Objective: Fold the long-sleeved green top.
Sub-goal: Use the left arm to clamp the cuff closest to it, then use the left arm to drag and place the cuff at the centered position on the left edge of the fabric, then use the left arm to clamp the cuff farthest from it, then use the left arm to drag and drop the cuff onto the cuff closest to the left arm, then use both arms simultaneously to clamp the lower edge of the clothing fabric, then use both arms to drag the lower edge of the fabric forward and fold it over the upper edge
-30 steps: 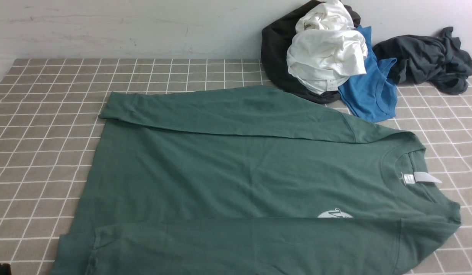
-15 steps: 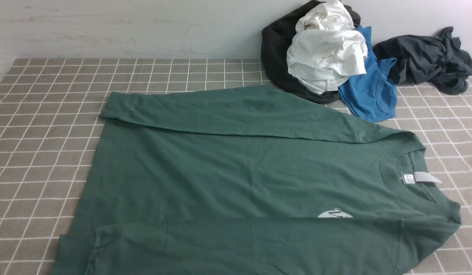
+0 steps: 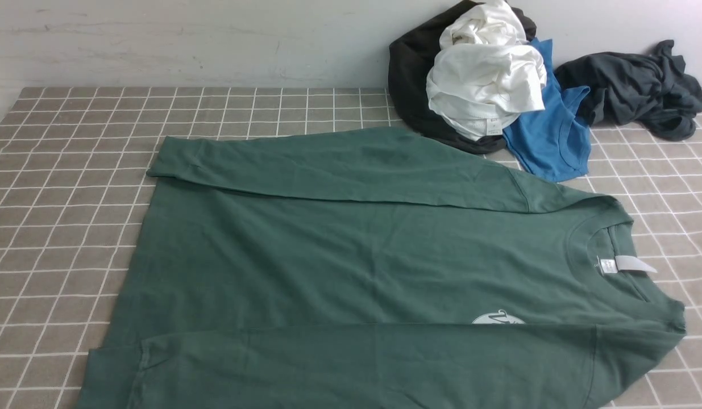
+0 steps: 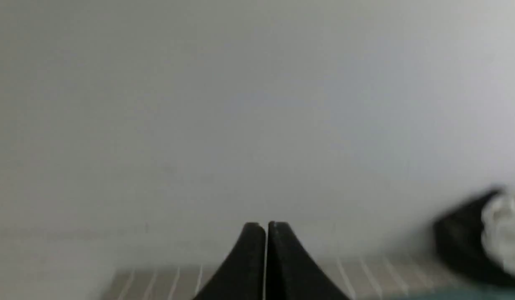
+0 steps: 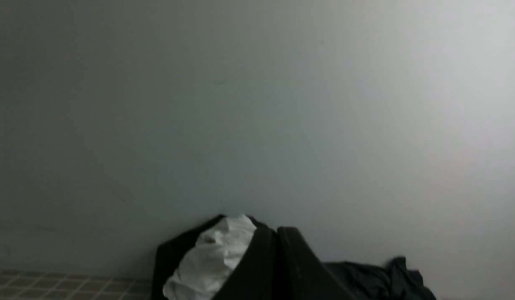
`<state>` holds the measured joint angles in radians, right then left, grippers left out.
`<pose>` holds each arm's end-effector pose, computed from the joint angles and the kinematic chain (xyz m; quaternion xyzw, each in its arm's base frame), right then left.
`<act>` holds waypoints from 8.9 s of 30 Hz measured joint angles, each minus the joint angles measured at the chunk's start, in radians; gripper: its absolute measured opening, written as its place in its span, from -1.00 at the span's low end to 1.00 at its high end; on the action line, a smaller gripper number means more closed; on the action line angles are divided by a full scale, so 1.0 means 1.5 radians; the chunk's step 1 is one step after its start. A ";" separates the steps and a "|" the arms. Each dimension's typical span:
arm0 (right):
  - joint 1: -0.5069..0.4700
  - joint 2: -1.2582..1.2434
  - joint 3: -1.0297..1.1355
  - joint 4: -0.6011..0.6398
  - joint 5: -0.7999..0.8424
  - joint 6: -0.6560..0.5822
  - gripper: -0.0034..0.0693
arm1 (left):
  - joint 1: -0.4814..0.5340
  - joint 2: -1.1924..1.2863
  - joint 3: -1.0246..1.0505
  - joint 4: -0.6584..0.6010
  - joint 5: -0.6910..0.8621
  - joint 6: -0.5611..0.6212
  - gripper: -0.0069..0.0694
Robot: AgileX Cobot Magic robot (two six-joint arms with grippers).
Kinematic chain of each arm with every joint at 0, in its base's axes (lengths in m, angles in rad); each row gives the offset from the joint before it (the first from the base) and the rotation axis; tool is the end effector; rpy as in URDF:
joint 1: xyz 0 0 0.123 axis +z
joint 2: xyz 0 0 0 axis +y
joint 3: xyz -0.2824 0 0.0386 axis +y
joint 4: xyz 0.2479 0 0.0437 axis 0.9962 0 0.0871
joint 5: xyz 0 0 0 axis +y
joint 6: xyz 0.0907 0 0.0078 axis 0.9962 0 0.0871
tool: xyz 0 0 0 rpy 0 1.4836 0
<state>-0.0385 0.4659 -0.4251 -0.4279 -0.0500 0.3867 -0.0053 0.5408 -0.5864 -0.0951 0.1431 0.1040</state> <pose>0.1052 -0.0022 0.3261 -0.0084 0.6738 -0.0223 0.7385 0.1144 -0.0019 0.3554 0.0102 0.7104 -0.0032 0.7037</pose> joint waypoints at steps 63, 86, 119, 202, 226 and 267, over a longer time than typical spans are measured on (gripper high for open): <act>0.223 0.525 -0.112 0.433 0.392 -0.382 -0.93 | 0.039 0.976 -0.597 -0.053 0.405 0.064 -0.05; 0.223 0.529 -0.112 0.428 0.375 -0.406 -0.93 | 0.061 1.291 -1.056 -0.070 0.480 -0.141 -0.77; 0.223 0.528 -0.112 0.482 0.389 -0.440 -0.93 | 0.007 0.873 -0.453 0.004 0.688 -0.024 -0.11; 0.223 0.734 -0.222 0.164 0.344 -0.564 -0.91 | -0.274 0.490 -0.126 0.314 0.466 -0.216 -0.82; 0.150 1.134 -0.863 0.205 0.502 -0.409 -0.30 | -0.068 1.145 -0.940 0.311 0.521 -0.222 -0.12; 0.123 1.151 -0.991 0.667 0.518 -0.713 -0.59 | -0.166 0.956 -0.932 0.026 0.725 0.084 -0.84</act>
<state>0.1459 2.1926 -1.9110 0.5719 0.7263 -0.6827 -0.2548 1.9755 -1.9836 -0.0558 1.2313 0.2307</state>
